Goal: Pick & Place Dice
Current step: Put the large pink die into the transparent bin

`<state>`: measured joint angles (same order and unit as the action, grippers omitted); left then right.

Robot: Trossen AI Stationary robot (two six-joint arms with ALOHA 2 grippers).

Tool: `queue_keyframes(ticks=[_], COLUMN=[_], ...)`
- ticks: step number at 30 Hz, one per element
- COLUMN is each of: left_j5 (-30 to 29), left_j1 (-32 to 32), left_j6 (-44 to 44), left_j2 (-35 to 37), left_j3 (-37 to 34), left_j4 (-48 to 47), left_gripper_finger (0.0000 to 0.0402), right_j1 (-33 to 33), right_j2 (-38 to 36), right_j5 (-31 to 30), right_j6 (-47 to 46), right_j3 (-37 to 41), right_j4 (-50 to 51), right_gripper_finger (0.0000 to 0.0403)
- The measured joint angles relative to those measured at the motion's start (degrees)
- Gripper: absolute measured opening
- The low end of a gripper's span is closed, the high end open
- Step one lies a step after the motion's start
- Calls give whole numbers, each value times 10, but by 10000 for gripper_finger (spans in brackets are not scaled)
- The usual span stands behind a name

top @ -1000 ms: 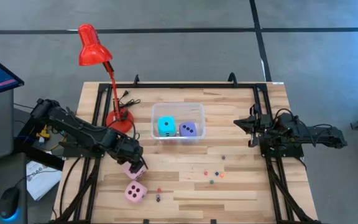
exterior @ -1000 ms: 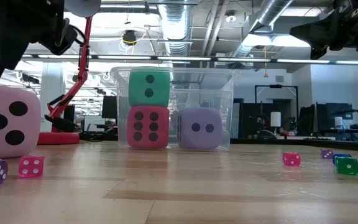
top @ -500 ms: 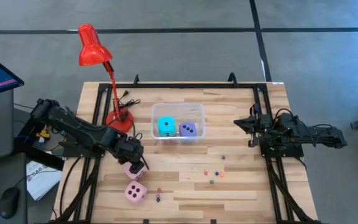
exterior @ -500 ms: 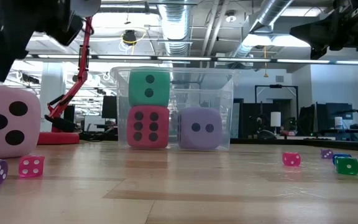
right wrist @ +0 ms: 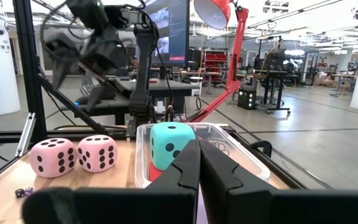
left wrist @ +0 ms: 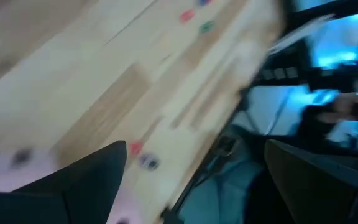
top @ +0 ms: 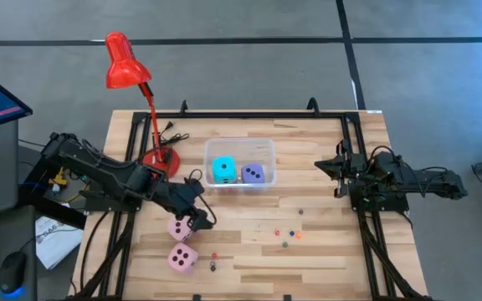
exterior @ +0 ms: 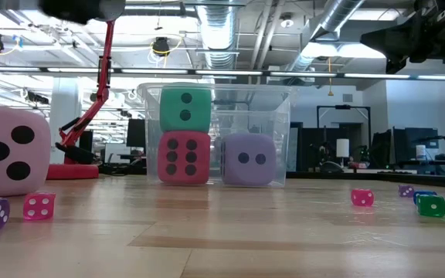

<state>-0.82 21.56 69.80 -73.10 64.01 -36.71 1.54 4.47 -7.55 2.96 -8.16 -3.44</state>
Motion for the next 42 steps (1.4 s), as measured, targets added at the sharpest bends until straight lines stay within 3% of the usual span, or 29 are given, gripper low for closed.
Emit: queue_keyframes(ticks=[8, 19, 28, 33, 39, 42], left_j5=[-29, -79, -217, -224, -271, -275], left_j1=[0, -2, -5, -14, -14, -11], left_j6=[-81, -94, -156, -156, -153, -209], left_j2=[0, 0, 0, 0, -3, -10], left_j3=[0, 0, 0, 0, 0, 0], left_j4=[42, 42, 67, 78, 205, 287], left_gripper_finger=[374, 374, 374, 374, 374, 374], right_j1=[0, 0, 0, 0, 0, 0], right_j2=[0, 0, 0, 0, 0, 0], right_j5=[0, 0, 0, 0, 0, 0], right_j6=[0, 0, 0, 0, 0, 0], right_j3=[0, 0, 0, 0, 0, 0], right_j4=[0, 0, 0, 0, 0, 0], right_gripper_finger=[0, 0, 0, 0, 0, 0])
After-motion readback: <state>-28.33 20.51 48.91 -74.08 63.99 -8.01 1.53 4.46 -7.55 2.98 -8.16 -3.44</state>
